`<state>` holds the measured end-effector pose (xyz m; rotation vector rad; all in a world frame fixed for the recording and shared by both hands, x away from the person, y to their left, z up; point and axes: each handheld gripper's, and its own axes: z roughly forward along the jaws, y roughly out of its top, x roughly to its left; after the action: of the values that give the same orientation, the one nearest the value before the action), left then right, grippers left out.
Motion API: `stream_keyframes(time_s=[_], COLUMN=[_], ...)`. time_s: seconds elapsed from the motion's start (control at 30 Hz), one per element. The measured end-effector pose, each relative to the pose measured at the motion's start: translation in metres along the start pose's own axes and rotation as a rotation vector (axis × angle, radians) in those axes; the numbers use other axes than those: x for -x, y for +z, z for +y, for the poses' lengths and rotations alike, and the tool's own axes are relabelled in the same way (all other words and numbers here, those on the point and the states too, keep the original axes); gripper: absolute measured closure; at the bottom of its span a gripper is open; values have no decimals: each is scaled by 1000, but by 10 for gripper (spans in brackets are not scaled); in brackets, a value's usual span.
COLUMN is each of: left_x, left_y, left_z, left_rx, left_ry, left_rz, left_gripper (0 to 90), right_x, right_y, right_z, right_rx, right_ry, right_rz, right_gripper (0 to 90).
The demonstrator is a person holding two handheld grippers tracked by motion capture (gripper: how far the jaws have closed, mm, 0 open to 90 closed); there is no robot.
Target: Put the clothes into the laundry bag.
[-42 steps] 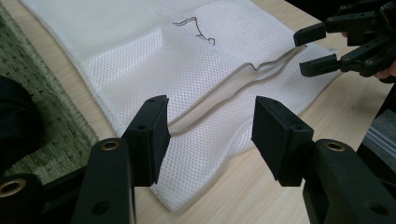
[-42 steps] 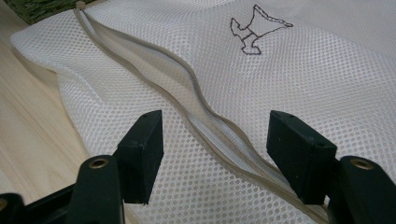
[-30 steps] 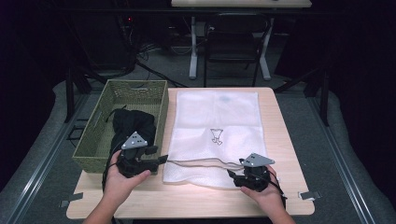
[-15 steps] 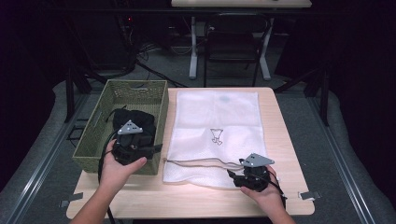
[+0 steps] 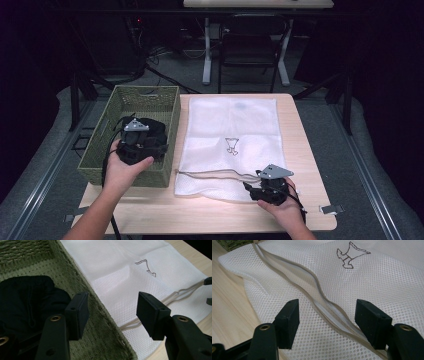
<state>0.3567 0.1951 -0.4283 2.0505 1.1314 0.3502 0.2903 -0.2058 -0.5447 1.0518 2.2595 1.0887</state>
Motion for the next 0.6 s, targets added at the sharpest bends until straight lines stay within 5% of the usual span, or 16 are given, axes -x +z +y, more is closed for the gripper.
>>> stream_keyframes(time_s=[0.6], left_x=[-23], left_y=[6], left_z=[4], left_rx=[-29], left_ry=[-56], left_rz=[51], left_gripper=[427], right_x=[0], right_y=[1], right_z=[0], right_rx=[-2], right_ry=[1], right_rz=[2], right_gripper=[363])
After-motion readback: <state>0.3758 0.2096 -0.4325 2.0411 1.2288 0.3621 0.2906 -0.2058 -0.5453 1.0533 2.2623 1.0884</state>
